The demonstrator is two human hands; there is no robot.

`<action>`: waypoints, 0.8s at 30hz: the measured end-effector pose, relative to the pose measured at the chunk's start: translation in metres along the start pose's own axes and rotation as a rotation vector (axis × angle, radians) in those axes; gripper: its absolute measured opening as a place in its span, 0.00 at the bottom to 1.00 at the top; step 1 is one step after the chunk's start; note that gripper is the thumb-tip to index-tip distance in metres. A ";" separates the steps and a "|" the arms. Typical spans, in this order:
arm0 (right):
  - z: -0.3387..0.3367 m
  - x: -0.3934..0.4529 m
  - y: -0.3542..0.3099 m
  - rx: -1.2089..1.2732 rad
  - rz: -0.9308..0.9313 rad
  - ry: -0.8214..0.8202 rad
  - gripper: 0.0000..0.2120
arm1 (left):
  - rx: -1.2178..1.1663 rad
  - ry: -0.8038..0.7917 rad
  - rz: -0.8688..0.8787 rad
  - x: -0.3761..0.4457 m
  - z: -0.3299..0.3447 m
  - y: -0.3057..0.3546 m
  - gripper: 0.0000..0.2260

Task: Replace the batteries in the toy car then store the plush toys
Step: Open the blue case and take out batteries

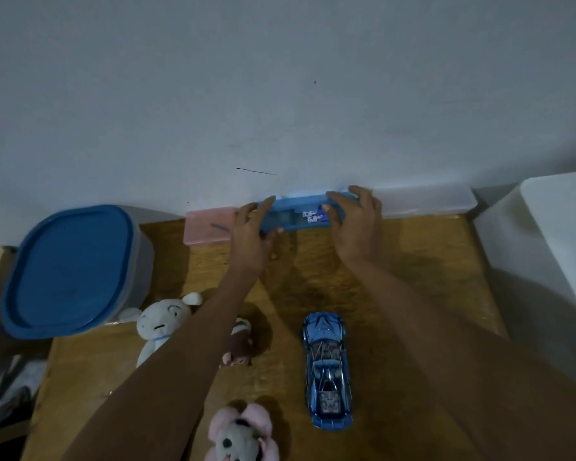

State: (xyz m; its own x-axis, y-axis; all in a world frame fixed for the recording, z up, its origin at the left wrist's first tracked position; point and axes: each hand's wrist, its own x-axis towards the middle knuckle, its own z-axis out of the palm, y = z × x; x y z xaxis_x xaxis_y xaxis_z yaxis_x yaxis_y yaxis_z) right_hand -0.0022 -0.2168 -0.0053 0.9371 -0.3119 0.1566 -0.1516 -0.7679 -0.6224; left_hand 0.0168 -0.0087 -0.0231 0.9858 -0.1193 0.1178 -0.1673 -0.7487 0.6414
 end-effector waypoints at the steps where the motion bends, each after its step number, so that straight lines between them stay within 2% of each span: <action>1: -0.002 0.004 -0.006 0.002 0.023 0.029 0.15 | 0.002 0.000 -0.006 -0.001 -0.001 0.003 0.34; 4: -0.007 0.016 -0.020 0.028 0.104 0.114 0.16 | -0.058 -0.002 -0.043 -0.003 -0.003 0.008 0.40; 8: -0.005 0.023 -0.027 0.085 0.149 0.151 0.13 | -0.094 -0.004 -0.028 -0.005 -0.004 0.007 0.39; 10: -0.002 0.020 -0.025 0.098 0.115 0.125 0.09 | -0.107 -0.003 -0.018 -0.004 -0.004 0.006 0.41; 12: 0.002 0.015 -0.021 0.096 -0.006 0.077 0.07 | -0.106 -0.012 -0.004 -0.002 -0.004 0.004 0.43; 15: 0.012 0.008 -0.016 -0.043 -0.230 -0.125 0.13 | -0.115 -0.035 0.001 0.003 -0.004 -0.001 0.46; 17: 0.021 0.005 -0.014 -0.141 -0.311 -0.222 0.18 | -0.124 -0.038 0.006 0.004 -0.003 -0.004 0.47; 24: 0.032 0.001 -0.005 -0.321 -0.361 -0.279 0.26 | -0.158 -0.049 0.012 0.005 -0.003 -0.009 0.47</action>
State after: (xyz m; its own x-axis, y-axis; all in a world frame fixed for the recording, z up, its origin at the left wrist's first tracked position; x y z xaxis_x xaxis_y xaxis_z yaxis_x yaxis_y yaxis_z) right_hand 0.0093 -0.1958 -0.0266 0.9883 0.1293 0.0810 0.1477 -0.9440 -0.2952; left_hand 0.0227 -0.0002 -0.0257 0.9826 -0.1618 0.0915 -0.1747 -0.6357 0.7519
